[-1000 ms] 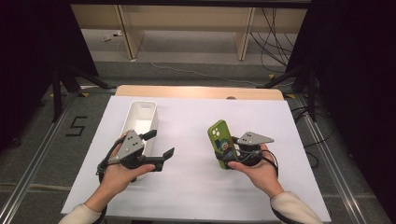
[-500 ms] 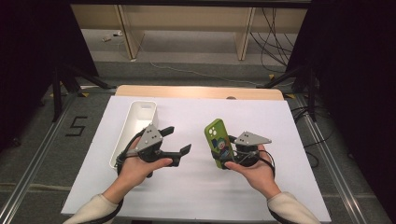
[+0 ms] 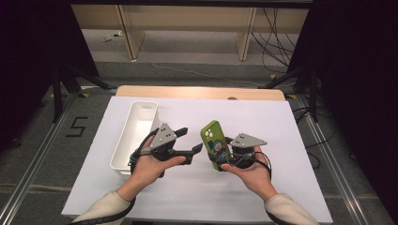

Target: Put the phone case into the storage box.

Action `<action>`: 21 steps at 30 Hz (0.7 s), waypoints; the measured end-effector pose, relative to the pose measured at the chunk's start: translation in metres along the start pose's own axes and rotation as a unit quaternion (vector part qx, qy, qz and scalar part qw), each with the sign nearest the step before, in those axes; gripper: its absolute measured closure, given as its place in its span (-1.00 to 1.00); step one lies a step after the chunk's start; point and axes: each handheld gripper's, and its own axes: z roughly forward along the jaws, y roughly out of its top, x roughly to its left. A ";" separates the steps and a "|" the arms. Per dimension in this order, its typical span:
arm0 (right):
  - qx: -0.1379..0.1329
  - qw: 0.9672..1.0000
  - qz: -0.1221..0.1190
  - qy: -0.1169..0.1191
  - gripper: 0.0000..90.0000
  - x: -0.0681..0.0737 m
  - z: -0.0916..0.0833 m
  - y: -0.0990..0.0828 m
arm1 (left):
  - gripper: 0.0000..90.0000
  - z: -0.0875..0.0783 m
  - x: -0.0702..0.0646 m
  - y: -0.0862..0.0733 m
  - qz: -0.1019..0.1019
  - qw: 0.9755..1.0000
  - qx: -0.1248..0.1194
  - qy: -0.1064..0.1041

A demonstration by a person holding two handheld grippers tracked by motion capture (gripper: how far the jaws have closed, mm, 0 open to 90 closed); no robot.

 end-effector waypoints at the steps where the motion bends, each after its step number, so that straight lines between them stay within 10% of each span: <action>1: 0.001 1.000 0.000 0.000 -0.63 0.000 0.000 0.000 | -0.41 0.001 -0.001 -0.001 -0.004 1.000 0.003 -0.001; 21: -0.002 1.000 -0.012 -0.004 -0.63 0.010 0.005 0.002 | 0.17 0.025 -0.008 -0.008 -0.048 0.998 0.020 -0.021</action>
